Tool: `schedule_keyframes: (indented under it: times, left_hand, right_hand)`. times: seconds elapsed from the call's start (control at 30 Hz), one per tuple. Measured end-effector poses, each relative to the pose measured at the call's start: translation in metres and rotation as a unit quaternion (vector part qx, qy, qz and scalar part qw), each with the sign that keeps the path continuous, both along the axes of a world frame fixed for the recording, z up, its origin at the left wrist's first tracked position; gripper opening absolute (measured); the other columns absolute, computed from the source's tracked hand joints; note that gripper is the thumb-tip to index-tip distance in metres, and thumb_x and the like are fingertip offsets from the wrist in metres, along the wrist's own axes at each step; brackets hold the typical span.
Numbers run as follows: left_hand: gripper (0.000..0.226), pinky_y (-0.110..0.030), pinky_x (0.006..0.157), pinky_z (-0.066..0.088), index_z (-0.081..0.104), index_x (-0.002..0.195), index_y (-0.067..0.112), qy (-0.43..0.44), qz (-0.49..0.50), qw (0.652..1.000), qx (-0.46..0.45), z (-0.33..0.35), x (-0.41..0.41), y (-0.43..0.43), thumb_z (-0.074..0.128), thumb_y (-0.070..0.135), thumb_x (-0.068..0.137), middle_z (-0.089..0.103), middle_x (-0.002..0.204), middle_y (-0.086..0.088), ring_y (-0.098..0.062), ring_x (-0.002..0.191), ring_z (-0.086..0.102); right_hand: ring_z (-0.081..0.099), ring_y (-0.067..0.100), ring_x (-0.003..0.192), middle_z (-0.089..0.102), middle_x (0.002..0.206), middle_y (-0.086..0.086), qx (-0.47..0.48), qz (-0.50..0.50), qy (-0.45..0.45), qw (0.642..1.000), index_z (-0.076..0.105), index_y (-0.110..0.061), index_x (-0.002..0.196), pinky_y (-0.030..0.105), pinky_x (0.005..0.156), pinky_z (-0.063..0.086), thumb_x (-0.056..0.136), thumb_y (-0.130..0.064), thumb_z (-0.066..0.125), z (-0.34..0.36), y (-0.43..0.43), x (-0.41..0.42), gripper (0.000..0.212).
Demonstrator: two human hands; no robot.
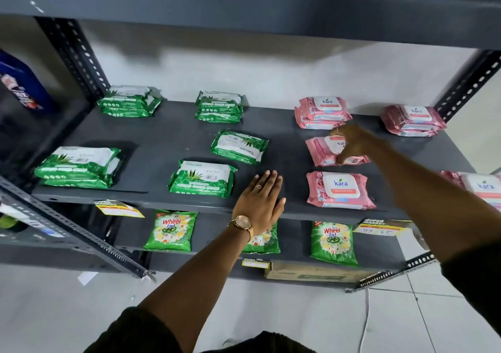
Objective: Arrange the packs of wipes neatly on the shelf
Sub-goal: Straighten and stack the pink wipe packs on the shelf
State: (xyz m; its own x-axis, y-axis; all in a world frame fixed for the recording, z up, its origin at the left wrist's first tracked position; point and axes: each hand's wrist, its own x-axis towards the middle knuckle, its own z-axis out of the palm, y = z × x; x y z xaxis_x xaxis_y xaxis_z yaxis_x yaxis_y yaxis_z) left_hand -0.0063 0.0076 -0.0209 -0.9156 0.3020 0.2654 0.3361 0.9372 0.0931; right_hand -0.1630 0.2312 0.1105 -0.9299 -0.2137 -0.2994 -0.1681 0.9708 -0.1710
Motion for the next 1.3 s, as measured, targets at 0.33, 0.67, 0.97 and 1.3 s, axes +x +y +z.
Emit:
schedule_keyframes:
  times: [0.33,0.67,0.97,1.3]
  left_hand:
    - [0.058,-0.041,0.116,0.026,0.034,0.141,0.006,-0.001,0.007,1.000,-0.002,0.000,0.001,0.001,0.024,0.040,0.096,0.041,0.148,-0.013,-0.026,0.139,0.032]
    - [0.058,-0.041,0.117,0.023,0.036,0.140,0.004,-0.005,0.002,1.000,0.018,0.004,0.004,0.002,0.024,0.039,0.095,0.040,0.148,-0.015,-0.027,0.139,0.032]
    - [0.062,-0.040,0.119,0.019,0.029,0.144,0.006,-0.027,0.007,1.000,0.009,0.002,0.003,0.002,0.017,0.042,0.095,0.034,0.152,-0.012,-0.025,0.142,0.026]
    - [0.062,-0.039,0.119,0.017,0.027,0.145,0.008,-0.031,0.007,0.999,0.003,0.002,0.002,0.001,0.015,0.043,0.095,0.032,0.153,-0.011,-0.024,0.143,0.023]
  right_hand:
    - [0.059,0.022,0.107,0.064,0.123,0.008,-0.119,0.008,0.048,0.992,0.059,-0.011,0.125,0.028,0.086,0.046,0.053,-0.010,0.089,0.040,-0.005,0.070,0.078]
    - [0.047,0.028,0.130,0.046,0.143,0.010,-0.106,-0.018,0.009,0.994,0.043,-0.015,0.142,0.037,0.105,0.041,0.059,-0.010,0.088,0.007,0.015,0.113,0.094]
    - [0.057,0.028,0.123,0.058,0.137,0.010,-0.142,-0.060,0.035,0.987,0.053,-0.008,0.132,0.040,0.102,0.047,0.063,-0.020,0.086,0.024,0.013,0.120,0.078]
    - [0.052,0.036,0.124,0.055,0.136,0.015,0.002,-0.048,0.148,0.988,0.052,-0.007,0.130,0.042,0.094,0.049,0.088,-0.006,0.057,0.029,0.001,0.128,0.043]
